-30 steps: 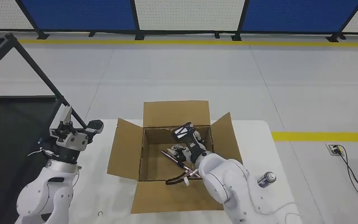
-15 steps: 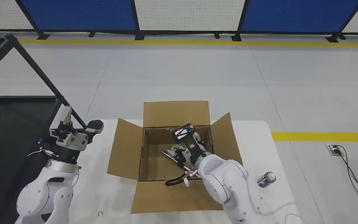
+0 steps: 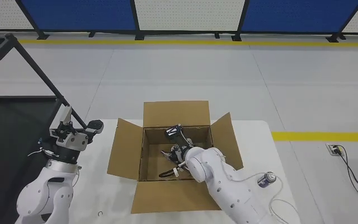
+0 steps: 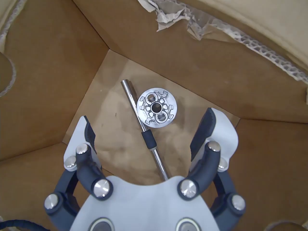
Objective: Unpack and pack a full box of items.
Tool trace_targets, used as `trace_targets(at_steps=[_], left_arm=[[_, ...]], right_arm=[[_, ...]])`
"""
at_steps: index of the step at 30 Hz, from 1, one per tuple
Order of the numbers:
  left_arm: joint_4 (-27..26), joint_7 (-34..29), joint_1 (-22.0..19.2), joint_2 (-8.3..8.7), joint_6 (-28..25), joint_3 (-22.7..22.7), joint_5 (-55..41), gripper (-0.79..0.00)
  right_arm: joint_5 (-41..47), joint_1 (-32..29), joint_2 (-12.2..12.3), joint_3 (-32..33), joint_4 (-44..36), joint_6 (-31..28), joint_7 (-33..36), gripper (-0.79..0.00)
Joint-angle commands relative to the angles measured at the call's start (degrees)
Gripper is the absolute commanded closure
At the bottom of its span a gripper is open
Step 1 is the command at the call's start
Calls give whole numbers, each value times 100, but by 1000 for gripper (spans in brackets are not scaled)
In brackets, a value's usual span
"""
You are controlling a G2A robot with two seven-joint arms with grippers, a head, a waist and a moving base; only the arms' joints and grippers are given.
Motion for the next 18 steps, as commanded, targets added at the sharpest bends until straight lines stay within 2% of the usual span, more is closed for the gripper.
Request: trace_targets(at_steps=[1,15,18], left_arm=[[0,0,0,0,0,0,0,-785],[0,0,0,0,0,0,0,-785],[0,0,0,0,0,0,0,-785]], right_arm=[[68,133,-73,-79,286,65,-22,-785],[442,842,-554,-447,1870,254,-219,-785],[529,941,-642,-485,2143,190,-289,-573]])
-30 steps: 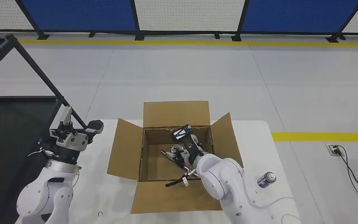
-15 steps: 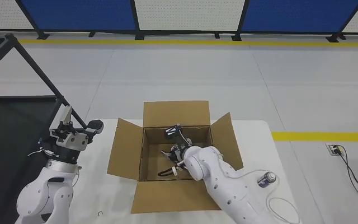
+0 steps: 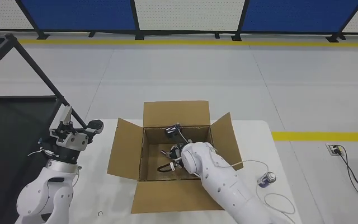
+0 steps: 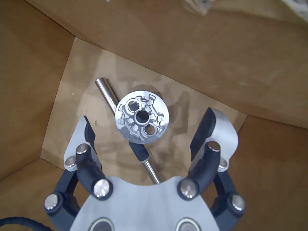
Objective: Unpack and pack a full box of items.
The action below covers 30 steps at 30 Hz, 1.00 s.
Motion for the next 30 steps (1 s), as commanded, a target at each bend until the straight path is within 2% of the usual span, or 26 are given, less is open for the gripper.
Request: trace_targets(at_steps=[1,2,6,8,9,14,19,23,26,30], left_arm=[[0,0,0,0,0,0,0,-785],[0,0,0,0,0,0,0,-785],[0,0,0,0,0,0,0,-785],[0,0,0,0,0,0,0,-785],[0,0,0,0,0,0,0,-785],[0,0,0,0,0,0,0,-785],[0,0,0,0,0,0,0,-785],[0,0,0,0,0,0,0,-785],[0,0,0,0,0,0,0,-785],[0,0,0,0,0,0,0,-785]], right_arm=[[41,65,-55,-25,189,-30,-35,-493],[61,93,-80,-31,269,-35,-65,-397],[185,207,-153,-4,562,-183,-134,-286],[223,248,-185,0,686,-264,-161,-175],[229,267,-201,-2,746,-287,-175,-169],[318,336,-263,41,919,-382,-299,0],[278,333,-252,112,816,-502,-468,0],[55,192,-119,254,329,-587,-543,0],[-217,-127,68,458,-437,-625,-469,0],[-822,-951,415,894,-2002,-756,-149,0]])
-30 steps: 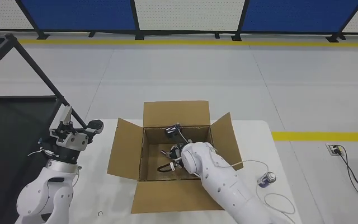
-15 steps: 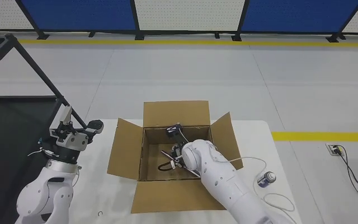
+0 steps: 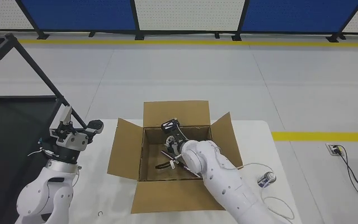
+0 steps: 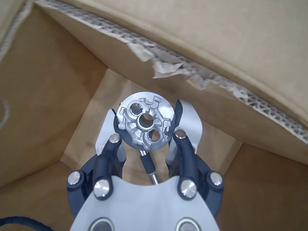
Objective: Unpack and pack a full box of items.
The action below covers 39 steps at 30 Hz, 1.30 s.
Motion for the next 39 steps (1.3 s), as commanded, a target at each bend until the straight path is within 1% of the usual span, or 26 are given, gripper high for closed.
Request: trace_targets(at_steps=[1,4,6,8,10,12,14,26,27,29,33,39], left_arm=[[0,0,0,0,0,0,0,-785],[0,0,0,0,0,0,0,-785],[0,0,0,0,0,0,0,-785],[0,0,0,0,0,0,0,-785],[0,0,0,0,0,0,0,-785],[0,0,0,0,0,0,0,-785],[0,0,0,0,0,0,0,-785],[0,0,0,0,0,0,0,-785],[0,0,0,0,0,0,0,-785],[0,0,0,0,0,0,0,-785],[0,0,0,0,0,0,0,-785],[0,0,0,0,0,0,0,-785]], right_arm=[[-355,-550,194,292,-1070,-68,261,0],[-803,-1380,433,725,-2503,-295,637,0],[-980,-1885,548,970,-3298,-488,777,0],[-1043,-2282,627,1151,-3892,-726,802,0],[-1010,-2569,681,1292,-4294,-932,717,0],[-929,-2765,716,1393,-4552,-1114,591,0],[-854,-2850,735,1448,-4637,-1229,540,0],[-854,-2850,735,1448,-4637,-1229,540,0],[-842,-2898,738,1456,-4679,-1214,439,0],[-681,-3000,759,1514,-4956,-1411,285,0],[-508,-3419,853,1952,-5859,-1647,285,0],[90,-4394,1016,2864,-7361,-2149,446,0]])
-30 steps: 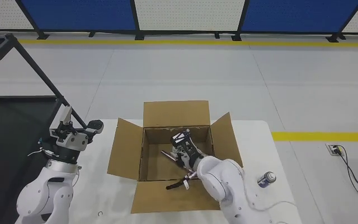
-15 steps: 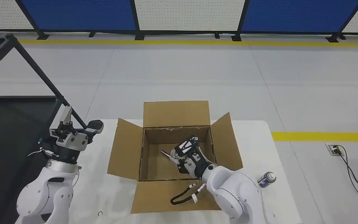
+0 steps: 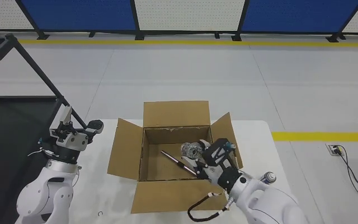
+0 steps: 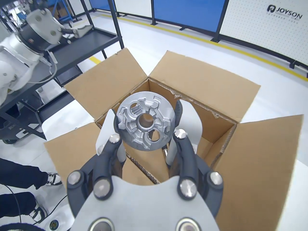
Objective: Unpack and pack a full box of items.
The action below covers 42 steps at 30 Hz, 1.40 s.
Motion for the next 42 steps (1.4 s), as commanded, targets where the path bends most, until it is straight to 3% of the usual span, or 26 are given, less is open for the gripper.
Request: trace_targets(at_steps=[1,4,11,19,25,32,42], left_arm=[[0,0,0,0,0,0,0,-785],[0,0,0,0,0,0,0,-785],[0,0,0,0,0,0,0,-785],[0,0,0,0,0,0,0,-785],[0,0,0,0,0,0,0,-785],[0,0,0,0,0,0,0,-785],[0,0,0,0,0,0,0,-785]], right_arm=[[256,-416,57,383,-548,-212,38,0],[738,-959,129,928,-1040,-578,-87,0],[2258,-1993,275,2692,-1040,-1424,-670,0],[3077,-2829,387,3865,-1040,-1422,-591,0],[3006,-3051,509,4068,-931,-1065,437,0],[2667,-2620,683,3951,-521,-492,1539,0],[2589,-2599,690,3937,-535,-431,1576,0]])
